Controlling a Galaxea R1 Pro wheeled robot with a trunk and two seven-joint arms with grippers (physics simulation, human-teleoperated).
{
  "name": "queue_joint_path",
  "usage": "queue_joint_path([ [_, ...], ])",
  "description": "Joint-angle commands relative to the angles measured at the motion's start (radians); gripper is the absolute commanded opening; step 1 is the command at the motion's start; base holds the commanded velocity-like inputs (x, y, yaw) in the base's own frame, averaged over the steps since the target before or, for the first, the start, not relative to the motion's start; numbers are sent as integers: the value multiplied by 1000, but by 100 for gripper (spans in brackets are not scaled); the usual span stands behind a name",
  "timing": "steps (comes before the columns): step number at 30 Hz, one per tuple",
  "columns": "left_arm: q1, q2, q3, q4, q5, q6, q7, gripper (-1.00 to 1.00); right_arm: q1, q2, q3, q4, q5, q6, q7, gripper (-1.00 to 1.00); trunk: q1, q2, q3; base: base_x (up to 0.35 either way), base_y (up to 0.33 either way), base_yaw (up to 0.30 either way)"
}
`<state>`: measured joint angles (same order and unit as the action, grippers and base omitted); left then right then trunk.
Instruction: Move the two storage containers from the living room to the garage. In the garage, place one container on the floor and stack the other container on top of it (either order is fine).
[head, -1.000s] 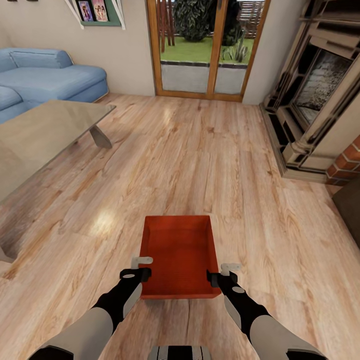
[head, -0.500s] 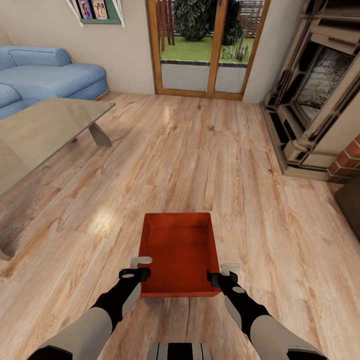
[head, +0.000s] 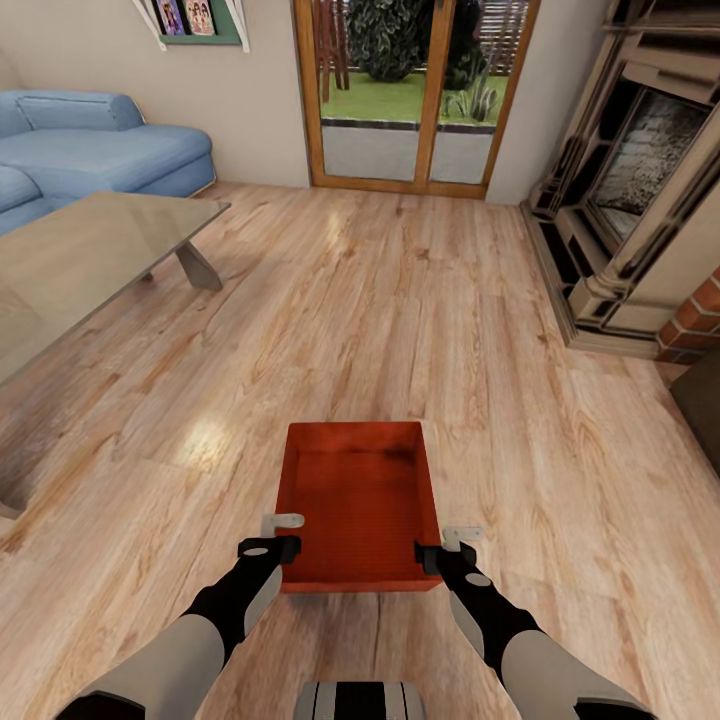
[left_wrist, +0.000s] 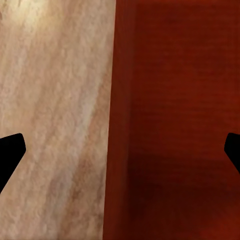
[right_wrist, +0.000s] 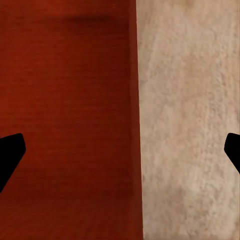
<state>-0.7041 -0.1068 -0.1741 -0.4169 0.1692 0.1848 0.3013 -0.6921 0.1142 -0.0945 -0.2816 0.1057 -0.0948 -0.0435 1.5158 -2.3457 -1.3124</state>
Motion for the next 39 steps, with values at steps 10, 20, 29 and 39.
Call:
queue_joint_path([
  [10, 0, 1, -8, -2, 10, 4, 8, 100, -1, -2, -6, 1, 37, -3, 0, 100, 0, 0, -1, 0, 0, 0],
  [20, 0, 13, -9, -2, 12, 4, 7, 100, -1, -3, -8, 1, 96, -9, -1, 100, 0, 0, -1, 0, 0, 0],
  [29, 0, 12, -10, -2, 12, -1, 9, 100, -1, -2, -8, 1, 97, -9, -1, 100, 0, 0, -1, 0, 0, 0],
  [39, 0, 12, -10, -2, 12, 0, 10, 100, -1, -2, -8, 1, 97, -9, -1, 100, 0, 0, -1, 35, 0, 0],
])
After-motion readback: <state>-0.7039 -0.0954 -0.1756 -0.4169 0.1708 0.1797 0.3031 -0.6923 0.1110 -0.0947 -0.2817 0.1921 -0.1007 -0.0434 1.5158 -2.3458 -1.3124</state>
